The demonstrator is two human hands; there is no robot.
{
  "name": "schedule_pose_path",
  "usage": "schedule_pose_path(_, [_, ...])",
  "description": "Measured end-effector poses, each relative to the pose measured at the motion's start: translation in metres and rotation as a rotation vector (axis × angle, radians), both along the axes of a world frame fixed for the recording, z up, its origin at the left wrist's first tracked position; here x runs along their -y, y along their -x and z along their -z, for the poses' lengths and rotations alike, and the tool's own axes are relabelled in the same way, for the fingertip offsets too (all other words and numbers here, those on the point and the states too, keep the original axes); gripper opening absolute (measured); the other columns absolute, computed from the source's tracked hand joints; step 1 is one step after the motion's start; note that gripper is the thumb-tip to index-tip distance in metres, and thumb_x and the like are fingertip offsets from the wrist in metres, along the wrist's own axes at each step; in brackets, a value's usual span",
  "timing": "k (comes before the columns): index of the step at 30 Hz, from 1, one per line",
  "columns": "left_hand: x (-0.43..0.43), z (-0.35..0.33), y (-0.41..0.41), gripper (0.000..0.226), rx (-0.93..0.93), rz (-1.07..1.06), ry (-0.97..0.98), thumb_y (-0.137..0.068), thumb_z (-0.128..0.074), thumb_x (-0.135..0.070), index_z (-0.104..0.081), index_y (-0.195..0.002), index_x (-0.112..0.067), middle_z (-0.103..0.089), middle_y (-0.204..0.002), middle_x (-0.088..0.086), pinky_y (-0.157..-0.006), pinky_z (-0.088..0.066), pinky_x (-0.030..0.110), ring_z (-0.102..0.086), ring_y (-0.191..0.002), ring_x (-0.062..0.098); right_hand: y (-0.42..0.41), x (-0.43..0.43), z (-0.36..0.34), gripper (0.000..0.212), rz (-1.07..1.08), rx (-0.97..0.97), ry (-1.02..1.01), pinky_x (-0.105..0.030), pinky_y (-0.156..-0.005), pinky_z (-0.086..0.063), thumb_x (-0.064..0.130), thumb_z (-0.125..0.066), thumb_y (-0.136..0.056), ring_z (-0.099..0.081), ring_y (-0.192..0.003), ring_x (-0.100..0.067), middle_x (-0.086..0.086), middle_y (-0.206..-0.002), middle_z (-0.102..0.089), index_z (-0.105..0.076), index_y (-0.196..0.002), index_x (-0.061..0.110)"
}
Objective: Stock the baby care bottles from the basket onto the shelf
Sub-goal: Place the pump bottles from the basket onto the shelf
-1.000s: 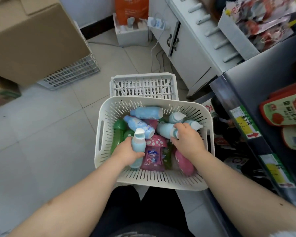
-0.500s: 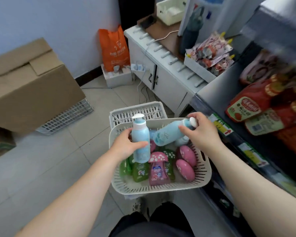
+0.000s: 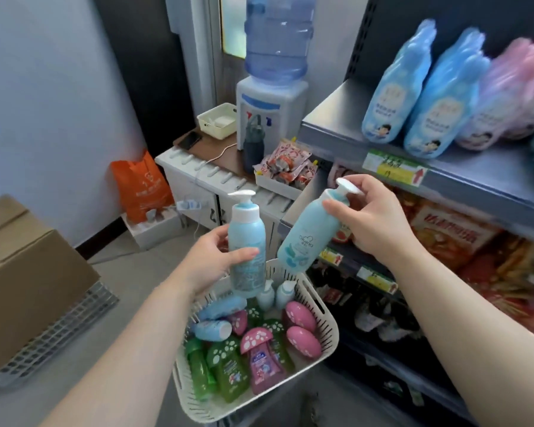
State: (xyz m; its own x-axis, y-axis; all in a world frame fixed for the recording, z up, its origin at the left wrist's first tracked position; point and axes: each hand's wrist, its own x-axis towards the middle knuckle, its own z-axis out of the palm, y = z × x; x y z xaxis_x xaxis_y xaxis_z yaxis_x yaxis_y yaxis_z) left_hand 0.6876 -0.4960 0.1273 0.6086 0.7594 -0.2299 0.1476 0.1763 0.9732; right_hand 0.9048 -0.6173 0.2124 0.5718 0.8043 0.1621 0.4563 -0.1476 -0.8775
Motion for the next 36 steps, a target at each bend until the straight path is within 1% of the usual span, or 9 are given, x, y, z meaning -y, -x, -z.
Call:
schedule_pose_path(4, [0.008, -0.03, -0.023, 0.058, 0.065, 0.057, -0.037, -0.05, -0.09, -0.03, -0.065, -0.102, -0.033, -0.07, -0.106, 0.001, -0.089, -0.053, 0.041, -0.065, -0.103, 0.022, -0.016, 0.023, -0.034, 0.028, 0.038, -0.021, -0.12, -0.024, -0.075, -0.054, 0.026, -0.078, -0.078, -0.067, -0.087, -0.006, 0.008, -0.096, -0.071, -0.06, -0.098, 0.032])
schedule_pose_path(7, [0.015, -0.054, -0.044, 0.065, 0.104, 0.113, -0.085, -0.047, -0.088, -0.04, -0.066, -0.107, -0.034, -0.07, -0.107, 0.001, -0.089, -0.053, 0.048, -0.065, -0.103, 0.025, -0.032, 0.044, -0.059, 0.03, 0.07, -0.012, -0.174, -0.029, -0.074, -0.056, 0.024, -0.078, -0.078, -0.067, -0.086, -0.009, 0.006, -0.096, -0.071, -0.059, -0.101, 0.03])
schedule_pose_path(11, [0.033, -0.087, -0.08, 0.059, 0.174, 0.153, -0.167, -0.052, -0.085, -0.033, -0.065, -0.108, -0.032, -0.07, -0.106, -0.001, -0.081, -0.053, 0.037, -0.066, -0.099, 0.019, -0.057, 0.073, -0.086, 0.037, 0.117, 0.002, -0.232, -0.032, -0.075, -0.058, 0.024, -0.077, -0.079, -0.069, -0.092, -0.013, 0.003, -0.099, -0.071, -0.058, -0.111, 0.021])
schedule_pose_path(14, [0.051, -0.109, -0.108, 0.05, 0.236, 0.196, -0.223, -0.053, -0.081, -0.032, -0.067, -0.102, -0.033, -0.072, -0.1, -0.003, -0.077, -0.054, 0.034, -0.068, -0.094, 0.016, -0.078, 0.095, -0.104, 0.036, 0.133, 0.045, -0.271, -0.03, -0.078, -0.056, 0.03, -0.077, -0.079, -0.068, -0.093, -0.009, 0.005, -0.099, -0.071, -0.059, -0.109, 0.026])
schedule_pose_path(18, [0.08, -0.129, -0.146, 0.044, 0.32, 0.24, -0.256, -0.055, -0.084, -0.027, -0.07, -0.096, -0.031, -0.074, -0.092, -0.003, -0.078, -0.054, 0.029, -0.068, -0.091, 0.017, -0.112, 0.127, -0.127, 0.03, 0.162, 0.075, -0.318, -0.033, -0.083, -0.056, 0.023, -0.073, -0.083, -0.067, -0.093, -0.014, 0.001, -0.101, -0.07, -0.056, -0.107, 0.029])
schedule_pose_path(21, [0.098, -0.14, -0.174, 0.044, 0.348, 0.285, -0.274, -0.057, -0.089, -0.024, -0.072, -0.096, -0.032, -0.073, -0.094, 0.002, -0.077, -0.053, 0.029, -0.068, -0.092, 0.019, -0.14, 0.149, -0.143, 0.035, 0.196, 0.116, -0.331, -0.034, -0.082, -0.056, 0.02, -0.071, -0.085, -0.067, -0.088, -0.012, 0.0, -0.101, -0.07, -0.054, -0.115, 0.023])
schedule_pose_path(26, [0.123, -0.153, -0.216, 0.045, 0.36, 0.301, -0.302, -0.053, -0.085, -0.037, -0.072, -0.096, -0.034, -0.073, -0.095, 0.002, -0.077, -0.053, 0.032, -0.067, -0.093, 0.019, -0.191, 0.175, -0.16, 0.035, 0.253, 0.173, -0.332, -0.041, -0.084, -0.055, 0.025, -0.071, -0.084, -0.065, -0.087, -0.017, -0.002, -0.105, -0.069, -0.051, -0.113, 0.028])
schedule_pose_path(30, [0.136, -0.156, -0.243, 0.05, 0.362, 0.289, -0.318, -0.052, -0.084, -0.042, -0.072, -0.099, -0.031, -0.072, -0.095, 0.003, -0.083, -0.054, 0.04, -0.066, -0.097, 0.025, -0.227, 0.182, -0.161, 0.039, 0.264, 0.192, -0.315, -0.045, -0.088, -0.054, 0.035, -0.072, -0.074, -0.066, -0.094, -0.024, 0.001, -0.102, -0.069, -0.05, -0.106, 0.036])
schedule_pose_path(36, [0.153, -0.161, -0.269, 0.043, 0.344, 0.287, -0.334, -0.056, -0.089, -0.033, -0.072, -0.095, -0.032, -0.073, -0.092, 0.005, -0.077, -0.055, 0.036, -0.067, -0.09, 0.023, -0.263, 0.184, -0.143, 0.044, 0.216, 0.225, -0.232, -0.04, -0.089, -0.053, 0.023, -0.072, -0.084, -0.063, -0.088, -0.013, 0.009, -0.097, -0.064, -0.048, -0.121, 0.025])
